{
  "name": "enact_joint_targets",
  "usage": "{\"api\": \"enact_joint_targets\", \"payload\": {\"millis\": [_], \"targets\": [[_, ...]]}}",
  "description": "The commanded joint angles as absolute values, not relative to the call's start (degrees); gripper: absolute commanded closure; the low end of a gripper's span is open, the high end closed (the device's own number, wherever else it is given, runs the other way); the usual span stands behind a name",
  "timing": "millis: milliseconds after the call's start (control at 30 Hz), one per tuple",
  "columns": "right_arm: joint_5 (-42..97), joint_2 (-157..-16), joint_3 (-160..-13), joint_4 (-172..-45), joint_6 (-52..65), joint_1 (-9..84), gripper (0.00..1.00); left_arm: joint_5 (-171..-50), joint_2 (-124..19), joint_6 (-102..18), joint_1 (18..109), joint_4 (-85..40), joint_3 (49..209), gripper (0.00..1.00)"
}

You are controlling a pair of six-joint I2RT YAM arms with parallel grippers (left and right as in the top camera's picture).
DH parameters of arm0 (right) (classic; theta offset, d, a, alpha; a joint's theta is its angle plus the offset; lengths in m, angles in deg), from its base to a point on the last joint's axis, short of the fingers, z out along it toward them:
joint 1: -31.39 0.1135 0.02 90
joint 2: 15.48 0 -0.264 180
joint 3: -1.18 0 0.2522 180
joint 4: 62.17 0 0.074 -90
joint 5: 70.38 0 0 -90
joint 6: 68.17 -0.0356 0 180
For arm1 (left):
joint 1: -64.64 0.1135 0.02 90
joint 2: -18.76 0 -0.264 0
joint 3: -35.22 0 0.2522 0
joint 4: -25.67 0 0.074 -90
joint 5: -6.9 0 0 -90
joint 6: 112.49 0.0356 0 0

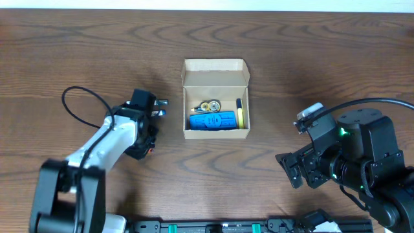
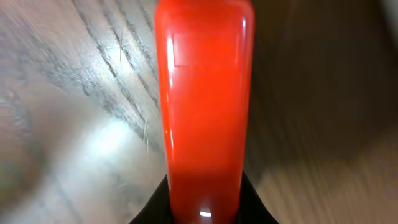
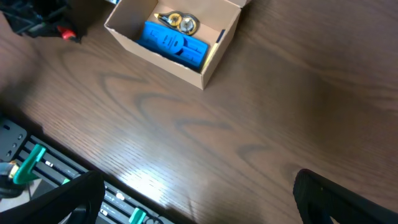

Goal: Pack container
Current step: 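Carry the red stapler into the box and release it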

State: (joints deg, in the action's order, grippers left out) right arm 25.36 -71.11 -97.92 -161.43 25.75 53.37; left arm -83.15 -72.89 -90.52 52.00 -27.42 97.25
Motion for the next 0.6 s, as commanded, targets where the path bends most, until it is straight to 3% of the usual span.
{"api": "enact_joint_targets", "payload": {"millis": [0, 200, 367, 567], "targets": [[25.20, -70.98, -98.08, -161.47, 25.07, 52.82, 0.01, -82.87, -65.40, -81.43, 51.84, -27.73, 97.66, 0.94], [25.20, -70.98, -98.08, -161.47, 25.07, 52.82, 0.01, -83.15, -53.44, -65.93, 51.80, -29.92, 97.93, 0.94], [25.20, -70.98, -98.08, -161.47, 25.07, 52.82, 0.01, -86.49, -45.79, -45.06, 50.84, -26.37, 98.73, 0.94], [25.20, -70.98, -98.08, -161.47, 25.07, 52.82, 0.01, -88.31, -46.45, -32.16, 48.35, -27.84, 105.20, 0.94]]}}
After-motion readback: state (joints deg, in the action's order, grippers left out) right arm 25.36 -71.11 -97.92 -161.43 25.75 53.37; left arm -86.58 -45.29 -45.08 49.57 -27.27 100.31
